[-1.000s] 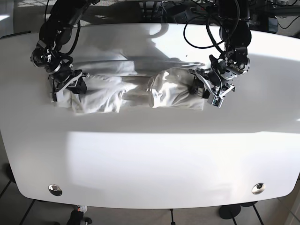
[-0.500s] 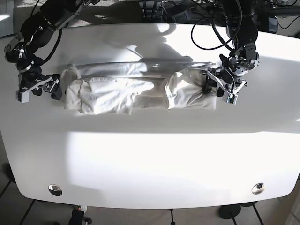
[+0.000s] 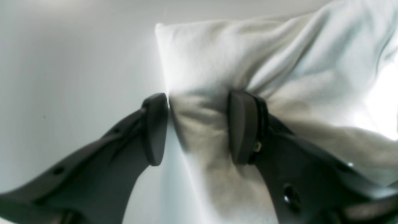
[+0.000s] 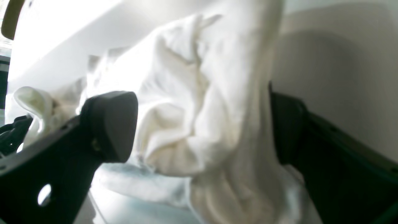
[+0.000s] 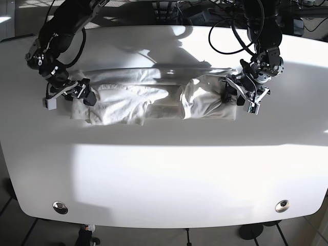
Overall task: Fold the T-shirt properly
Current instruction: 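Grasp the other strip end with the right gripper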
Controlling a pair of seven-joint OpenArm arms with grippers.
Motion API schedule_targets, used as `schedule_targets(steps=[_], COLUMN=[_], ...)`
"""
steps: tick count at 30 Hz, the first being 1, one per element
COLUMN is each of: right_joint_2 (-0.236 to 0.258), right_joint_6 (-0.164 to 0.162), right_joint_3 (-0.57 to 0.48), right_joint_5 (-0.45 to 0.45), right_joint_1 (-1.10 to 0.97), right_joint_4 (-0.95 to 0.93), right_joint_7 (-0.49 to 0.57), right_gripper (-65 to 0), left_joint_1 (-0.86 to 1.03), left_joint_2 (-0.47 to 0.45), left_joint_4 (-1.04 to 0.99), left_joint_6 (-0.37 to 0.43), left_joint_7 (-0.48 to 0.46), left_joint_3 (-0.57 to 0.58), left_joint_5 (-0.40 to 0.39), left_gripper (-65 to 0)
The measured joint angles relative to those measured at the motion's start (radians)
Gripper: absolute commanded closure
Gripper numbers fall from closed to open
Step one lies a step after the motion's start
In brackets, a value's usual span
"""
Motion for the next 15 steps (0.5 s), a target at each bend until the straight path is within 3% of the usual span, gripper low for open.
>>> schedule_targets(steps=[2,3,5,8,10,15], right_joint_2=[-0.006,-0.003,0.005,0.014,0.041,0.026], right_joint_6=[0.000,0.000,-0.002,-0.011,-0.011,-0.008], right_joint_3=[-0.004,-0.018,-0.041,-0.052,-0.100,-0.109], right_joint_5=[0.002,-0.002,-0.018,-0.040,-0.077,-0.137], right_joint_1=[-0.001,-0.002,-0.003,-0.012,-0.011,-0.041], right_joint_4=[-0.002,-0.002,-0.003,-0.011,0.011,0.311], right_joint_7=[0.003,0.004,0.005,-0.006,-0.010,-0.035], right_gripper=[-56.9,-51.5,-33.9,-1.9,-2.5,-1.9], left_joint_1=[0.000,0.000,0.000,-0.001,-0.003,-0.003], left_joint_2=[0.000,0.000,0.000,0.000,0.023,0.051], left_joint_4=[0.000,0.000,-0.001,-0.002,-0.001,0.001], left_joint_6=[0.000,0.000,0.003,0.003,0.010,0.013], left_joint_7=[0.000,0.000,0.001,0.034,0.046,0.042], left_joint_3=[0.000,0.000,0.000,-0.001,-0.007,0.000], left_joint_5=[0.000,0.000,0.001,-0.003,0.006,0.012], left_gripper=[-28.6,-28.6,-28.6,-28.6,-28.6,-28.6])
